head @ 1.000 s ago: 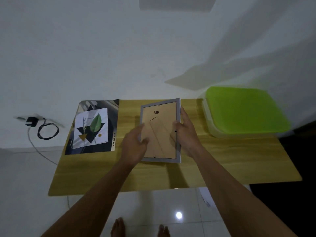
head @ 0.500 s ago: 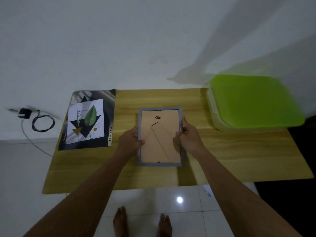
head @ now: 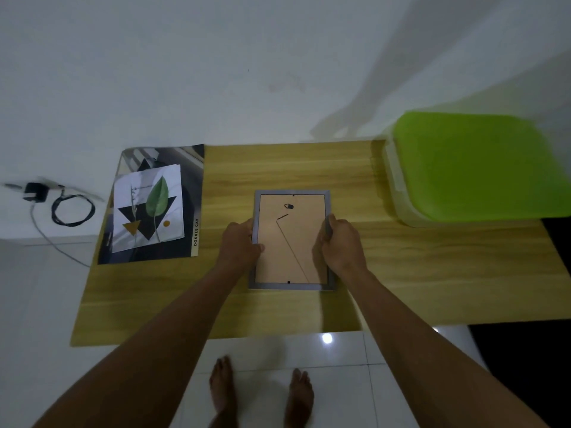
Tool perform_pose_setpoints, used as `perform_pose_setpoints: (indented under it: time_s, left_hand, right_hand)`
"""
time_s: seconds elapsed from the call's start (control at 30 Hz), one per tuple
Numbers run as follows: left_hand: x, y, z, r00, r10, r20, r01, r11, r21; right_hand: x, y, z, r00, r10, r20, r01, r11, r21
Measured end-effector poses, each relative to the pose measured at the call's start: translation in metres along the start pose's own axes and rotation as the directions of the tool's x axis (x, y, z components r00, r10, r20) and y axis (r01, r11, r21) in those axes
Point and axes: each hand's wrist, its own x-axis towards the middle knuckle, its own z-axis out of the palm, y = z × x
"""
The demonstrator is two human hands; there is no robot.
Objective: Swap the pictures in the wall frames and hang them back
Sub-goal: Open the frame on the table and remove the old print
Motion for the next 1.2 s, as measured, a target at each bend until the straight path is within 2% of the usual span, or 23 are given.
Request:
perform_pose_setpoints:
  time_s: [0.13, 0.2, 0.23, 0.3, 0.37, 0.43, 0.8, 1.2]
  left_hand:
    - [-0.005, -0.003, -0.002, 1.0, 0.027, -0.001, -0.027, 0.997, 0.078]
    - [-0.012, -0.009, -0.006, 0.994, 0.111, 0.021, -0.113, 0.977, 0.183]
    - [-0.015, -0.014, -0.007, 0.986, 0.151, 0.075, -0.166, 0.951, 0.263]
    - [-0.022, -0.025, -0.007, 0.961, 0.143, 0.235, -0.229, 0.887, 0.4]
    - [-0.024, -0.034, -0.004, 0.935, 0.082, 0.346, -0.24, 0.863, 0.444]
    - [-0.023, -0.04, 0.001, 0.924, 0.066, 0.376, -0.241, 0.865, 0.44]
    - [-0.024, -0.043, 0.004, 0.932, 0.071, 0.355, -0.234, 0.867, 0.44]
    - [-0.024, -0.047, 0.004, 0.934, 0.086, 0.348, -0.238, 0.873, 0.425]
  right_hand:
    - [-0.014, 0.006, 0.0, 0.981, -0.183, -0.059, 0.182, 0.983, -0.025]
    - [-0.025, 0.009, 0.002, 0.951, -0.304, -0.05, 0.3, 0.951, -0.074]
    - [-0.031, 0.012, 0.006, 0.924, -0.381, -0.025, 0.377, 0.92, -0.112]
    - [-0.039, 0.021, 0.017, 0.864, -0.493, 0.103, 0.503, 0.835, -0.221]
    - [-0.046, 0.031, 0.031, 0.827, -0.498, 0.261, 0.559, 0.779, -0.285]
    - [-0.051, 0.037, 0.041, 0.817, -0.491, 0.302, 0.571, 0.763, -0.303]
    - [-0.057, 0.036, 0.057, 0.849, -0.506, 0.154, 0.525, 0.841, -0.13]
    - [-0.057, 0.039, 0.061, 0.849, -0.51, 0.135, 0.522, 0.85, -0.07]
